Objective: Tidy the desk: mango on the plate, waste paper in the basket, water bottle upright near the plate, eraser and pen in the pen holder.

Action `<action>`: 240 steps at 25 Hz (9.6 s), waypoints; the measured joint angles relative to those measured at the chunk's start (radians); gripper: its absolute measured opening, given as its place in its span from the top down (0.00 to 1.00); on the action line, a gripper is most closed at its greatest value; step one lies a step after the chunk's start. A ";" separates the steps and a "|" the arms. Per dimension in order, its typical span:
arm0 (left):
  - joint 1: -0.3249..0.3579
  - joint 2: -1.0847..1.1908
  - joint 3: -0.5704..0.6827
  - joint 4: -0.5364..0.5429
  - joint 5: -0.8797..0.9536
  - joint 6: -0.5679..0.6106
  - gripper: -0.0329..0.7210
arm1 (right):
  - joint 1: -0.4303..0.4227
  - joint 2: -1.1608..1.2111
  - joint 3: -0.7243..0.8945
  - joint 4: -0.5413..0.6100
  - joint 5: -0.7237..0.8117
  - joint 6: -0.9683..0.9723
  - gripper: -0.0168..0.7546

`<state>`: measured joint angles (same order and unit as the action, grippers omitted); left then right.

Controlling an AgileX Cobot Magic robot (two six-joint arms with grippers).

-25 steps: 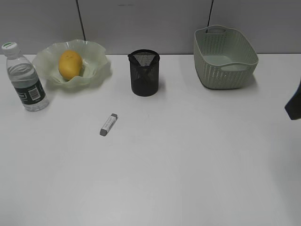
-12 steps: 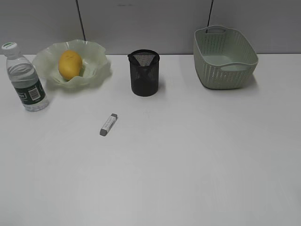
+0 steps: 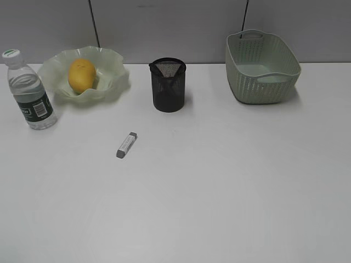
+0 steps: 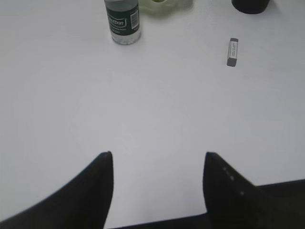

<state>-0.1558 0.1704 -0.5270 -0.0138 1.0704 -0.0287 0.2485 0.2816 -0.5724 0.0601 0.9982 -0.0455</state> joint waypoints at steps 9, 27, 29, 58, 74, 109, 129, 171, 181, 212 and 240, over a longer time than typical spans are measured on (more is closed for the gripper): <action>0.000 0.197 -0.040 -0.026 -0.116 0.098 0.35 | 0.000 -0.027 0.022 -0.030 -0.007 0.000 0.25; -0.187 1.080 -0.438 -0.140 -0.258 0.124 0.35 | 0.000 -0.028 0.036 -0.040 -0.036 0.002 0.26; -0.224 1.169 -0.491 -0.136 -0.255 0.109 0.35 | 0.000 -0.028 0.036 -0.040 -0.036 0.002 0.26; -0.374 2.012 -1.131 0.020 -0.069 -0.162 0.36 | 0.000 -0.028 0.036 -0.042 -0.038 0.003 0.26; -0.374 2.066 -1.131 0.035 -0.127 -0.173 0.45 | 0.000 -0.028 0.036 -0.045 -0.041 0.004 0.26; -0.374 1.838 -1.191 0.167 -0.170 -0.181 0.74 | 0.000 -0.028 0.036 -0.046 -0.043 0.004 0.26; -0.374 1.957 -1.280 -0.012 -0.742 -0.183 0.74 | 0.000 -0.028 0.036 -0.048 -0.054 0.004 0.26; -0.374 1.651 -1.200 0.068 0.132 -0.142 0.40 | 0.000 -0.028 0.036 -0.048 -0.058 0.004 0.26; -0.374 1.146 -0.667 0.023 0.004 -0.142 0.46 | 0.000 -0.028 0.036 -0.048 -0.059 0.004 0.26; -0.374 -0.089 -0.031 0.083 0.072 -0.139 0.46 | 0.000 -0.028 0.062 -0.060 0.065 0.005 0.26; -0.046 -0.089 -0.001 0.094 0.004 -0.139 0.51 | -0.167 -0.165 0.066 -0.060 0.045 0.005 0.26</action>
<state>-0.2014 0.0809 -0.5277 0.0804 1.0742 -0.1681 0.0814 0.1167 -0.5061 0.0000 1.0433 -0.0406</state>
